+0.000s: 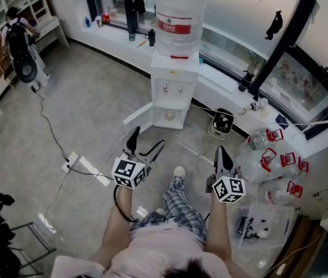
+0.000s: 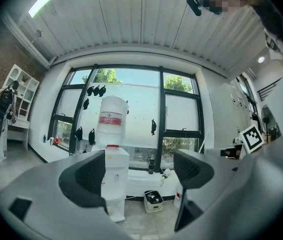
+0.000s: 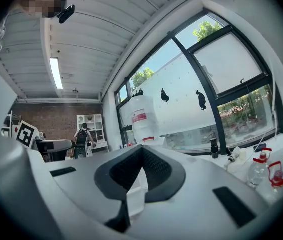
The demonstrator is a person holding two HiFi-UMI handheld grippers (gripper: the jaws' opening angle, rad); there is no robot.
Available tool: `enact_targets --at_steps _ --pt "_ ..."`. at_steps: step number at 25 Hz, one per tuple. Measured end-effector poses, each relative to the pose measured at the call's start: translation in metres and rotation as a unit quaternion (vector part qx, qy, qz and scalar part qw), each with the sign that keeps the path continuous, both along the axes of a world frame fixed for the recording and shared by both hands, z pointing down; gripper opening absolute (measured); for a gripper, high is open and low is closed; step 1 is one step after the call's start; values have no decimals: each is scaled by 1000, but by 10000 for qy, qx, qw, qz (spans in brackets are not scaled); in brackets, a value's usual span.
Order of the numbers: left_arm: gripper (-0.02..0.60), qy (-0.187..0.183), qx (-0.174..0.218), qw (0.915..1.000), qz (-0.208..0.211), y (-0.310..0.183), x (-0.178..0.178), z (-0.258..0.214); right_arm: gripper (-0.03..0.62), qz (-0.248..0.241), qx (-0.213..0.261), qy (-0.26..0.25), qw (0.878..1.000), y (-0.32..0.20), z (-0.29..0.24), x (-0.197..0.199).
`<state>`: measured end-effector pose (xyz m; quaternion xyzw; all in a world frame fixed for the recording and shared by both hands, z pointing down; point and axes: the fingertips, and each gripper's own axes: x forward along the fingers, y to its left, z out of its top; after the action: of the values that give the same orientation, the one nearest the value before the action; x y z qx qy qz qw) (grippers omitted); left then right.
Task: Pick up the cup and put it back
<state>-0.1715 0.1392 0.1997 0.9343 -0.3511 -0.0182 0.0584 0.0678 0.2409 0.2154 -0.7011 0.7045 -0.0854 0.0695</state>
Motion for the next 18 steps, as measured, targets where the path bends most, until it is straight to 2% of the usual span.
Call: enact_targets --at_steps 8,18 --pt "408 -21 -16 10000 -92 -54 25 10 17 -130 -13 -24 9999 -59 11 22" --pt "408 -121 -128 9994 -282 -138 65 18 17 -513 -79 -9 9987 -169 11 50"
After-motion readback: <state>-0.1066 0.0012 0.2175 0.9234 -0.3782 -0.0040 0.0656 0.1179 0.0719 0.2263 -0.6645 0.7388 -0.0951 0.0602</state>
